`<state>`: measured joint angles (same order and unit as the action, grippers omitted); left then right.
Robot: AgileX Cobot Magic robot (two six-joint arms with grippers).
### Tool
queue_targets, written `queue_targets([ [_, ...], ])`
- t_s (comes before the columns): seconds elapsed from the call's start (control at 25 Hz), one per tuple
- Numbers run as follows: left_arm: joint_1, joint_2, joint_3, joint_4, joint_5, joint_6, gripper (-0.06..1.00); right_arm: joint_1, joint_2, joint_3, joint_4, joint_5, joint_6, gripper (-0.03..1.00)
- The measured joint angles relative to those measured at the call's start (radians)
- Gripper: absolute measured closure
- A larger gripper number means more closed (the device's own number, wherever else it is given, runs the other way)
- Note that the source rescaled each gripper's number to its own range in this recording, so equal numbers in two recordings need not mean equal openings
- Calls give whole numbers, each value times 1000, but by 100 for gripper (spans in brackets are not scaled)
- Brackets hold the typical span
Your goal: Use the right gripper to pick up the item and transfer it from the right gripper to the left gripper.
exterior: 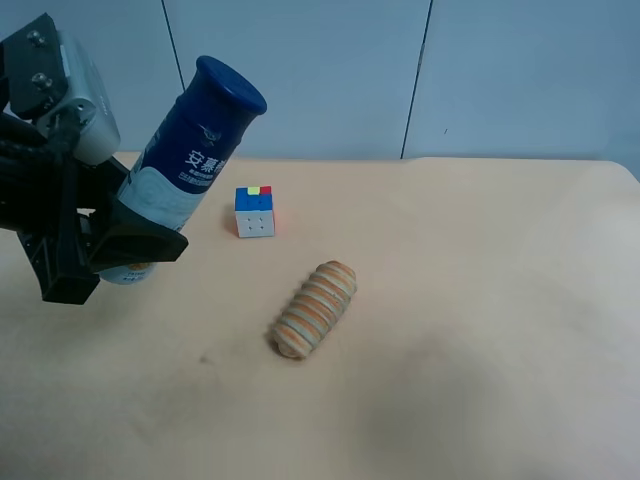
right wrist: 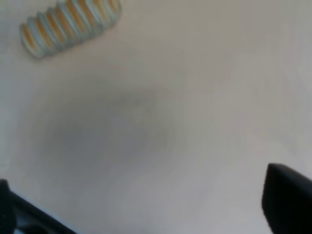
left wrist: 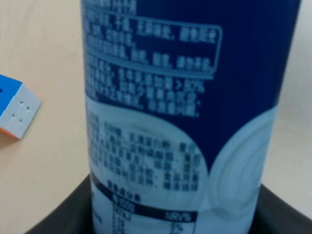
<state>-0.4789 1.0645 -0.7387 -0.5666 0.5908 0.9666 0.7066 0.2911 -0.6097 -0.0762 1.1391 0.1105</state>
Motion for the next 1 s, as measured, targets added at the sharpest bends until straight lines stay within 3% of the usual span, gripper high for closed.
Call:
queue_targets([
  [0.2,0,0,0,0,0,0,94,0,-94,101,59,-60,-65,-3],
  [0.76,0,0,0,0,0,0,94,-7,-106,107,62,-65,-74,-3],
  [0.84,0,0,0,0,0,0,94,-58,-116,107,62,-65,-74,-3],
  [1.0,0,0,0,0,0,0,94,-262,-195,107,62,-68,-74,-3],
])
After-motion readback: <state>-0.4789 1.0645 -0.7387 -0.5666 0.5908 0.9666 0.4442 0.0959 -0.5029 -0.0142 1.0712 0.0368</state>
